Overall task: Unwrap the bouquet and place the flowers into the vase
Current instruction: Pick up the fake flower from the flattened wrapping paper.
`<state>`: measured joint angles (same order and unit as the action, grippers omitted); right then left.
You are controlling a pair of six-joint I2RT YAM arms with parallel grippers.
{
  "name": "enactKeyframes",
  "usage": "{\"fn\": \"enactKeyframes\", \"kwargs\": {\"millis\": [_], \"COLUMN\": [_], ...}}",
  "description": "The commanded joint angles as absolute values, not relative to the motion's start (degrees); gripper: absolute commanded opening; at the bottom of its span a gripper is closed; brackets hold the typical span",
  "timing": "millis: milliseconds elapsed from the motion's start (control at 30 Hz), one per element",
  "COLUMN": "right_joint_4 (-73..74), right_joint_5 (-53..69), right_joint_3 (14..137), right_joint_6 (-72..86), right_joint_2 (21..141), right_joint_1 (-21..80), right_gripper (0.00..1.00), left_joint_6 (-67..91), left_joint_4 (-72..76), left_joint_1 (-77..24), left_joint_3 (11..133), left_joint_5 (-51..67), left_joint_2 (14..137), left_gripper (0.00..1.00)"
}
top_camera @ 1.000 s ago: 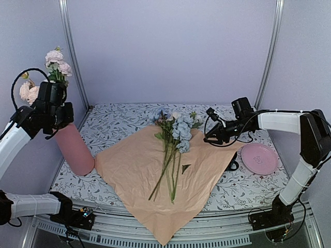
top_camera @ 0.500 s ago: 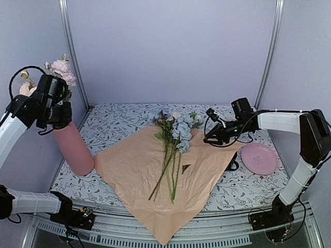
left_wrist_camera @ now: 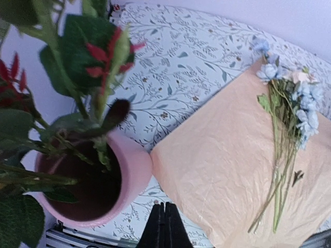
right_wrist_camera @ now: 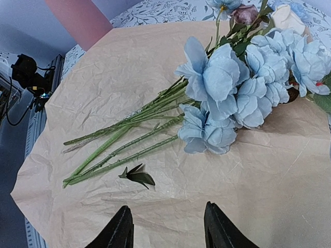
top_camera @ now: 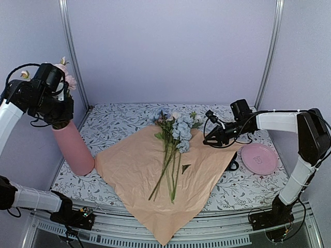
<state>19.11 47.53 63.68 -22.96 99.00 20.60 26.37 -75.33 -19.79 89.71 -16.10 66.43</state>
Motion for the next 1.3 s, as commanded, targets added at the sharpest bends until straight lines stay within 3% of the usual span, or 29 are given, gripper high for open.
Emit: {"fn": "enactKeyframes", "kwargs": {"millis": [0, 300, 633, 867, 1100, 1267], "right_joint_4": [19.6, 19.7, 19.1, 24.3, 27.9, 22.0], "right_joint_5": [49.5, 49.8, 48.1, 46.1, 46.5, 45.5], "right_joint_3": [65.1, 65.6, 65.2, 67.5, 72.6, 67.0], "right_joint_6": [-22.5, -21.9, -19.4, -21.2, -21.9, -20.0], "right_joint_2": [100.5, 101.0, 99.2, 92.9, 87.4, 85.0], "right_joint_1": [20.6, 20.6, 20.6, 20.6, 20.6, 20.6], "right_gripper": [0.49, 0.49, 0.49, 0.49, 0.49, 0.50], "left_joint_6": [26.9, 22.6, 16.5, 15.0, 19.2, 21.6], "left_joint_4": [-78.3, -55.2, -34.6, -20.4, -6.7, 0.1], "left_joint_1": [-19.2, -24.4, -44.1, -50.7, -51.9, -52.2], "left_joint_3": [90.1, 77.3, 73.1, 69.1, 61.5, 58.4], "left_joint_5": [-3.9, 15.7, 10.5, 3.1, -0.6, -0.6], "left_joint_2": [66.3, 63.7, 79.9, 89.1, 94.2, 98.2], "left_gripper": [0.00, 0.01, 0.14, 0.29, 0.34, 0.34]}}
